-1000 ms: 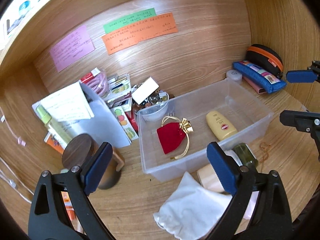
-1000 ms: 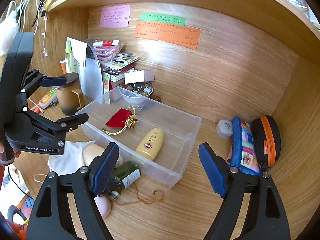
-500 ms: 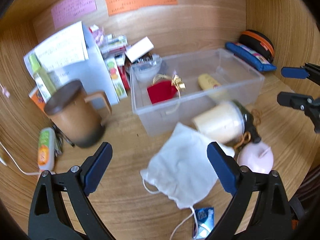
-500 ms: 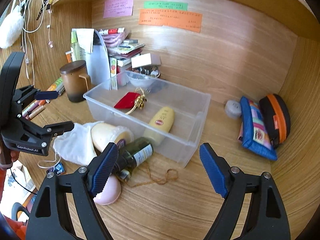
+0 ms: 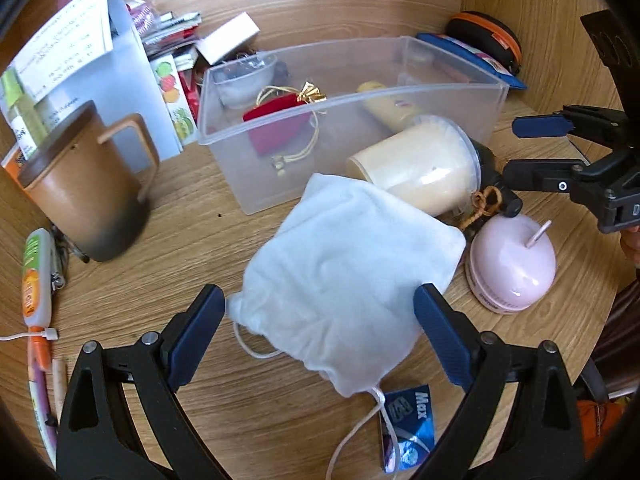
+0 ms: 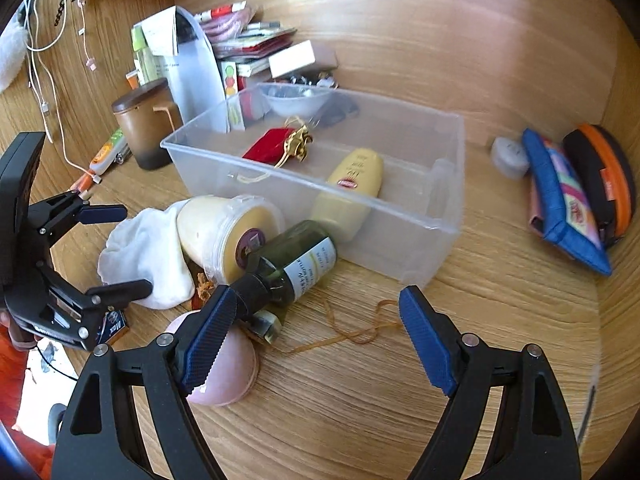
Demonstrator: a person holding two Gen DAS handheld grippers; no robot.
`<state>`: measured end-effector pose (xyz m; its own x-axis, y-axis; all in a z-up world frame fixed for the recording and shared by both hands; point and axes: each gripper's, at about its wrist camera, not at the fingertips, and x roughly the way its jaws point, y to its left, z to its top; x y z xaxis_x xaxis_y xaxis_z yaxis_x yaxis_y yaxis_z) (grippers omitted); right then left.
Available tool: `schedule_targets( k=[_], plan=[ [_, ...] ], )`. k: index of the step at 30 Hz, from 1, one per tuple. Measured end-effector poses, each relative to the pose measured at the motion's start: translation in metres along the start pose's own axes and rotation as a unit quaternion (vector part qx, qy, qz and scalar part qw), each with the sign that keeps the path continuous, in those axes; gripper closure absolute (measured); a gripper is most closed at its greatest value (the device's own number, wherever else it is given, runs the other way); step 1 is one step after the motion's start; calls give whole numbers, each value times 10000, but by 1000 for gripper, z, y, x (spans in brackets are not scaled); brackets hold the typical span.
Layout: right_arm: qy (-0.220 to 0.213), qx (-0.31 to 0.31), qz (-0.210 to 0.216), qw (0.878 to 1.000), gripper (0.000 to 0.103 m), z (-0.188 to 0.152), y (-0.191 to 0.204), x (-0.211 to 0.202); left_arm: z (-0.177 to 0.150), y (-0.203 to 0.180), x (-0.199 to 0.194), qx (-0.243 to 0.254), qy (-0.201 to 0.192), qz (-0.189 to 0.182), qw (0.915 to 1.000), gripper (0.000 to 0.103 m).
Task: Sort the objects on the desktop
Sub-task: 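Move both grippers back toward the white cloth bag and green bottle, then grasp the white cloth bag with the left gripper while the right gripper grasps the green spray bottle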
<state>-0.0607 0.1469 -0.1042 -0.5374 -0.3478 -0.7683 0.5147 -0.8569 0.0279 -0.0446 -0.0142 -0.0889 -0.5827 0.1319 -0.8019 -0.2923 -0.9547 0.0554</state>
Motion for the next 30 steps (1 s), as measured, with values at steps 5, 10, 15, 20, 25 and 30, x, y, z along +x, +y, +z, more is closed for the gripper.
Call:
schedule_targets(
  k=[5,10,15,20,25,30],
  plan=[
    [62,76,214,9997,21,7,0,9,6,9,11,-291,233,-321,9988,1],
    [134,85,376,9992,21,12,0,18,5,17,16,-554,218,-508,9969,0],
    [203,314,682,9970,19,11,-8,25,2,15,14,-495,11,-449,9978,2],
    [313,498,963,9936,19,9,-12,31,0,9,10,-336,-144,-424,9984,16],
    [282,484,1061,9928,21,10,-13,35,-1,2,3,-185,-278,-362,9988,34],
    [167,290,1034,9941,29,10,-10,31,-3,-2,-2,-139,-357,-245,9990,46]
  ],
)
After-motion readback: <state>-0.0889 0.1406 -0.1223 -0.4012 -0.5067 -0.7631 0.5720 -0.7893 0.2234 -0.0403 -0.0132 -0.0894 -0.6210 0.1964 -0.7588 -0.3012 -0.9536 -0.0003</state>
